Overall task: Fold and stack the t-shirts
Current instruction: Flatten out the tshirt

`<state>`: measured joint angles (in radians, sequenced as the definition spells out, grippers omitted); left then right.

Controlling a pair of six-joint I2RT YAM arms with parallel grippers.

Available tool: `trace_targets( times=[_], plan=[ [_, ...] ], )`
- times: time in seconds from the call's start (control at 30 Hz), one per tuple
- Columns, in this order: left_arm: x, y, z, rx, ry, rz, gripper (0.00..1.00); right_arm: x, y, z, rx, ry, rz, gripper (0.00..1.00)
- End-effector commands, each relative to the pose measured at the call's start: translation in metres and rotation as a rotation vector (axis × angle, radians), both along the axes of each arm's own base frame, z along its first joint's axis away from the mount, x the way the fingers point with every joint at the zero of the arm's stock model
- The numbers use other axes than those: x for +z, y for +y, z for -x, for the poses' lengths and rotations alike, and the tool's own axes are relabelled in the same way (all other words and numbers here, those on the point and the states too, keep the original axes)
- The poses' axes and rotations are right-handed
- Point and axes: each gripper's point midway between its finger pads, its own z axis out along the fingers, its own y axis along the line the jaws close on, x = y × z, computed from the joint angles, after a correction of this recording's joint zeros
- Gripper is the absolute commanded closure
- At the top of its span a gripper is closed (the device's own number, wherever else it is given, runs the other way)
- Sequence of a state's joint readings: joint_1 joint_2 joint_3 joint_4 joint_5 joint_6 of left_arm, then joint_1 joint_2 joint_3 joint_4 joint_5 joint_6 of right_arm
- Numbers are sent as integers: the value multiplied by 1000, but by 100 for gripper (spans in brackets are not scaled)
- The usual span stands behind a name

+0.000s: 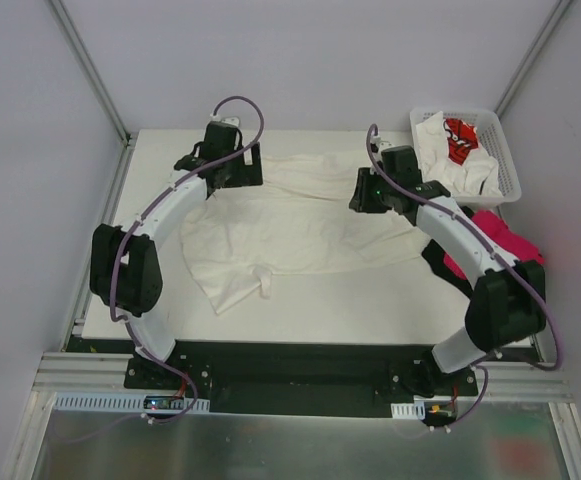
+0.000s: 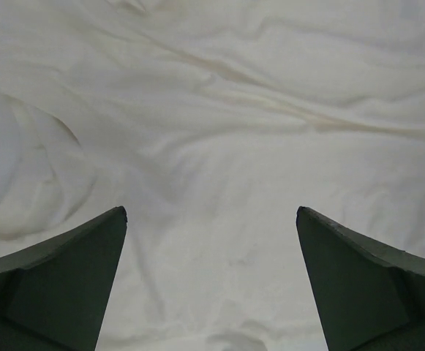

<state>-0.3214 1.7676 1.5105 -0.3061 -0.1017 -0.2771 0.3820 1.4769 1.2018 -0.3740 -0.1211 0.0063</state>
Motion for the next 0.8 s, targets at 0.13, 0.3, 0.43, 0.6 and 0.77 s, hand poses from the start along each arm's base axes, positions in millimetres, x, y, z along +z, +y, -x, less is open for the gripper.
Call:
trace_targets(
  times=[0.13,0.3,0.43,0.6,0.77],
  plan=[
    [-38,-40,100,-85,288,142,1,-26,14,-87,-16,52,-67,66],
    [-37,-33,109,-58,277,120,1,-64,17,-95,-13,174,-106,65],
    [-35,-33,101,-58,272,104,1,-85,13,-90,-29,211,-104,65],
    [-28,-47,92,-85,277,147,1,-104,4,-78,-52,265,-134,65],
    [-11,-44,85,-74,243,135,1,-106,-2,-78,-94,280,-221,66]
  ],
)
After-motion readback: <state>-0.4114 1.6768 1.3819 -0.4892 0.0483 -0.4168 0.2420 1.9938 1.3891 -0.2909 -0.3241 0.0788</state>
